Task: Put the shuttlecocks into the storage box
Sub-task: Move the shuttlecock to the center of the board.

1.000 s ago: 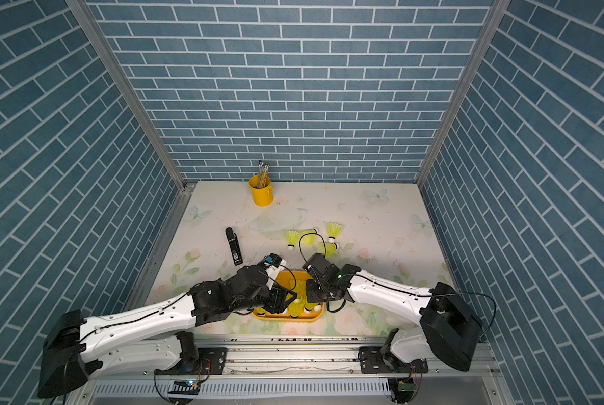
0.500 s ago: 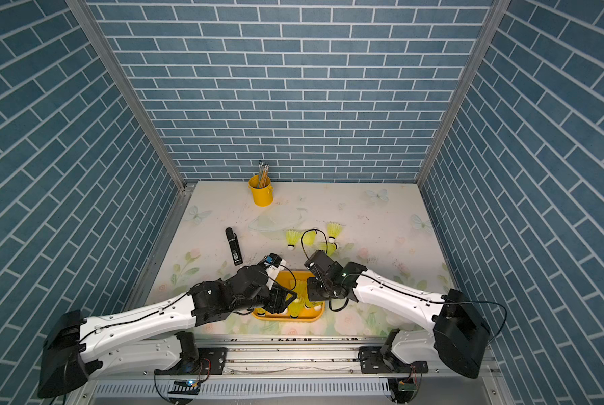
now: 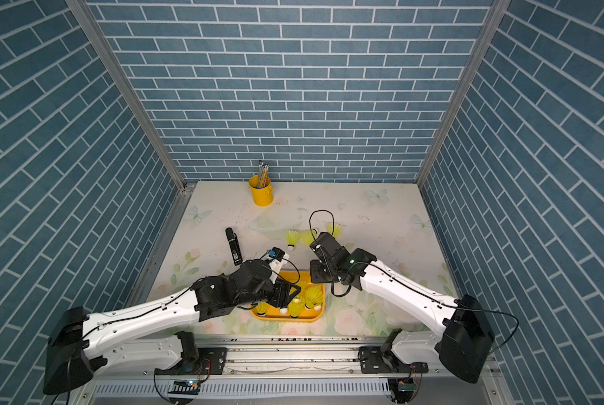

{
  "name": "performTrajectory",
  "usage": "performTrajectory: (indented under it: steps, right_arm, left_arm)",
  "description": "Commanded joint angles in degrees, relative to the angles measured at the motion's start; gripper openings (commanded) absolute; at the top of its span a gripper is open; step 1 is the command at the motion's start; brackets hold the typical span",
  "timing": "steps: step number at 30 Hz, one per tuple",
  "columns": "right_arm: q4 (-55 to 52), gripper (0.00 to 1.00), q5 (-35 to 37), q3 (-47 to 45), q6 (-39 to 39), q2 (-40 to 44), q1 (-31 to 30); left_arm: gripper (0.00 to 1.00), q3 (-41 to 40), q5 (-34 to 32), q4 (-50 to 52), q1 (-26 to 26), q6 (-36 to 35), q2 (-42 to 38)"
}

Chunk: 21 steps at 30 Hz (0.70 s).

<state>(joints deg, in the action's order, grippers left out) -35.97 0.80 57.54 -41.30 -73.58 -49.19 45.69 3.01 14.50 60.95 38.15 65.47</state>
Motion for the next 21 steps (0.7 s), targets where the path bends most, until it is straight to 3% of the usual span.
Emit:
performTrajectory:
  steps: [1, 8, 16, 21]
  right_arm:
    - [-2.05, 0.2, 3.69, 2.58, 5.13, -1.18, 2.76]
    - [0.01, 0.29, 5.26, 6.09, 14.24, -4.21, 7.49]
    - [2.47, 0.35, 6.66, 3.71, 36.87, -7.1, 10.25]
    - [-1.38, 0.35, 2.33, 4.47, 38.32, -12.27, 13.04]
  left_arm:
    - [0.64, 2.35, 0.1, 1.55, -2.51, -0.09, 0.67]
    - [0.64, 4.98, 3.11, 3.4, -9.1, -1.49, 2.83]
    - [0.64, 6.53, 5.43, 2.58, -15.14, -3.41, 5.95]
    - [0.64, 7.08, 6.91, 2.71, -18.16, -4.44, 7.99]
